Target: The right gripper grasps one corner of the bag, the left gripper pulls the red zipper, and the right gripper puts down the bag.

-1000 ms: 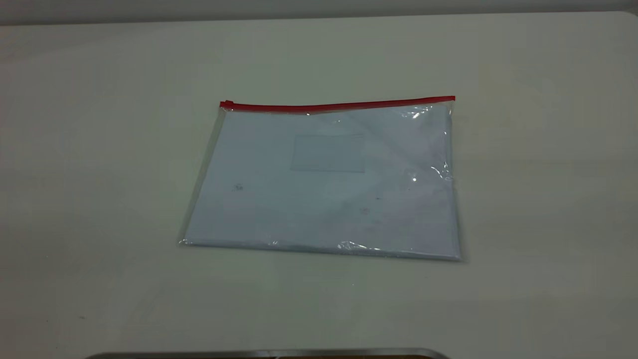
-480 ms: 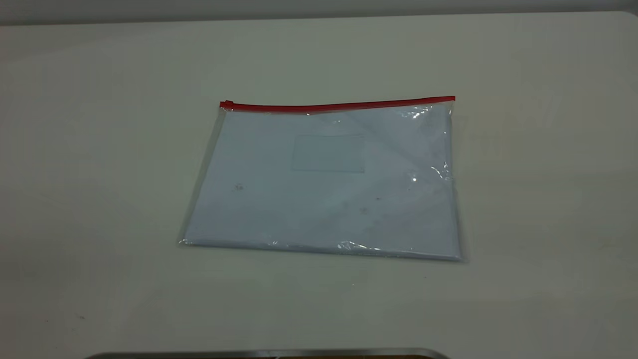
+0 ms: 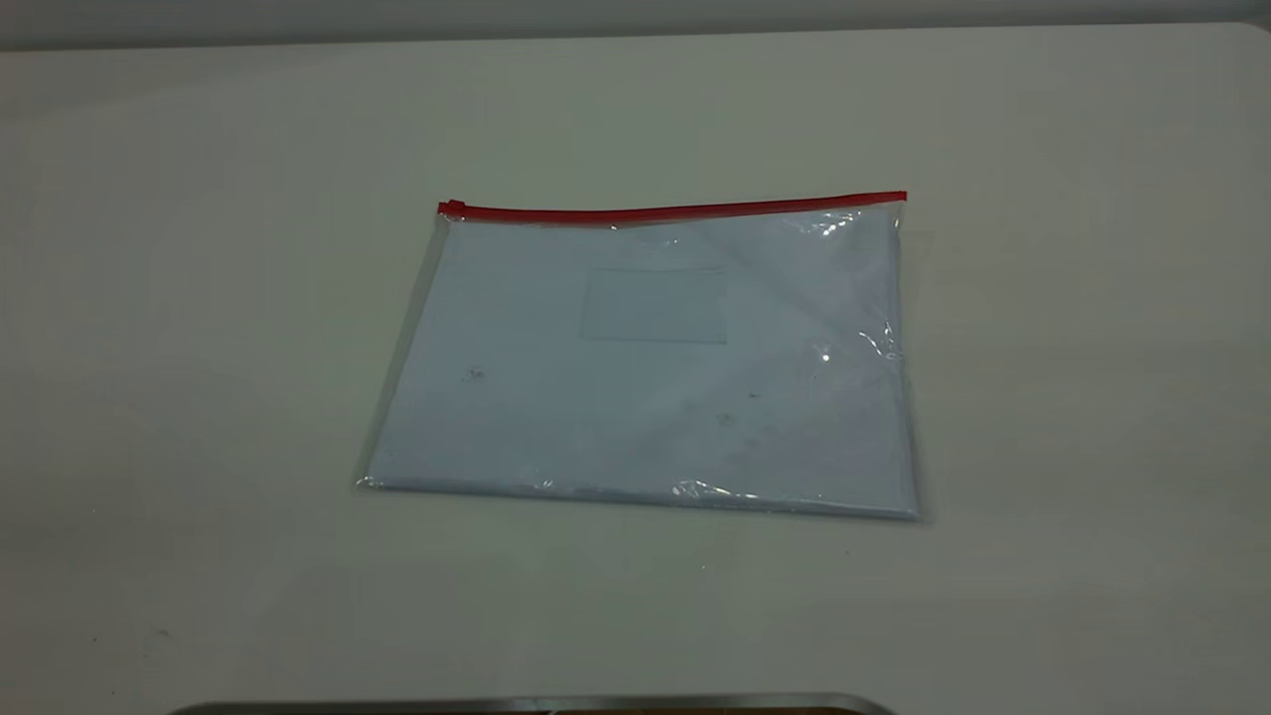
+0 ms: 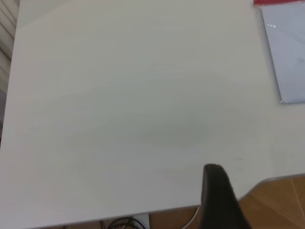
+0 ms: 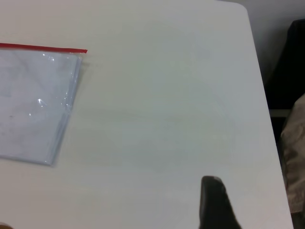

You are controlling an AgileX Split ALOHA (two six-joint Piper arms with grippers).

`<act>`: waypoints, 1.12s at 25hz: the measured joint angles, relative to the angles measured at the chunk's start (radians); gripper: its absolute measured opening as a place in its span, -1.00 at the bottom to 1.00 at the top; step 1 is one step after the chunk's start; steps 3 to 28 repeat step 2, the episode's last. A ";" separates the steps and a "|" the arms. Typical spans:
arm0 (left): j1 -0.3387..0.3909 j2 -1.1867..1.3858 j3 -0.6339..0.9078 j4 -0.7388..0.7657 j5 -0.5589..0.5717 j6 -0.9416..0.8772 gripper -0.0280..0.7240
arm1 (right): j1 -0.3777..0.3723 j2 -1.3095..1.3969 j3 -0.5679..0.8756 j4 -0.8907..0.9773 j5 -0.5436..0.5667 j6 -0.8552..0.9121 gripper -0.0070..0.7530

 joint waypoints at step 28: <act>0.000 0.000 0.000 0.000 0.000 0.000 0.39 | 0.000 0.000 0.000 0.000 0.000 0.000 0.24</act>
